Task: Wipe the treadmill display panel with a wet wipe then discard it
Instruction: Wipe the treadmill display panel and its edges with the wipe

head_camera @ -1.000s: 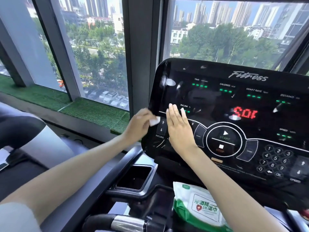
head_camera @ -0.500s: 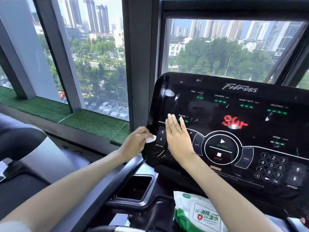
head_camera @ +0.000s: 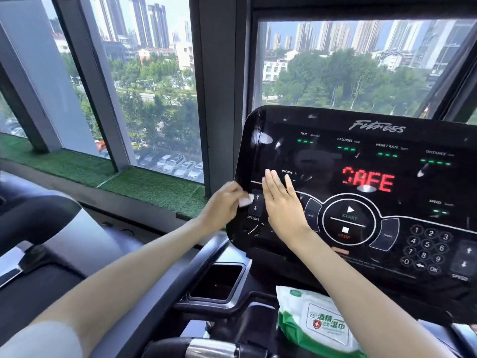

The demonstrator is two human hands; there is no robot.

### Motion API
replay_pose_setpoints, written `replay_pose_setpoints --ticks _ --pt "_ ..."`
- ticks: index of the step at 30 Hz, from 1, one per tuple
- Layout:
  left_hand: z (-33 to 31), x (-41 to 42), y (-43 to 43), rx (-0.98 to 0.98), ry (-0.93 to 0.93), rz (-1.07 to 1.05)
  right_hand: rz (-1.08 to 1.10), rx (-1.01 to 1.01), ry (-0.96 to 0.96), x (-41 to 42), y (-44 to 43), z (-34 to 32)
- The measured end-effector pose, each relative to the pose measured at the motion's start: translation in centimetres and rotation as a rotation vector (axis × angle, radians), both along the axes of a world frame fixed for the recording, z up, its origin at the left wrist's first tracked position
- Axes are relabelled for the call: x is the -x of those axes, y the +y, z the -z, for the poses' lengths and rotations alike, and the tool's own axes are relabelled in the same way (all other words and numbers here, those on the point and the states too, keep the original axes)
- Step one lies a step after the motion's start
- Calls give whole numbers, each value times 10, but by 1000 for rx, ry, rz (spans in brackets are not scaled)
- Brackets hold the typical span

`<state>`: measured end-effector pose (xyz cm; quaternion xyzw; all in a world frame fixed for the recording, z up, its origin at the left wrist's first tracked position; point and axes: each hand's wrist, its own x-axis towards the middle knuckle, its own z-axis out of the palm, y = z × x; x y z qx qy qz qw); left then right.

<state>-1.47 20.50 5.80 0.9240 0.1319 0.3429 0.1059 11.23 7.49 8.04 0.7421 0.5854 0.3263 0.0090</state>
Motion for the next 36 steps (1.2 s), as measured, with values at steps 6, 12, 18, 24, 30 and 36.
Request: replay_pose_setpoints --ticks 6,12,18,24,30,36 --pt "0 -4 2 37 -66 -46 25 47 -10 2 -1 0" --pt "45 23 -6 100 81 60 -40 -55 118 12 -19 30" --pt "16 -5 -9 155 -175 -227 -94 63 104 33 -44 74" --pt "77 28 -38 31 14 -26 -20 92 88 28 -56 87" --pt "52 8 -21 236 -165 -251 -1 109 9 31 -56 89" --pt "103 37 -53 163 -26 -125 3 97 3 33 -55 91"
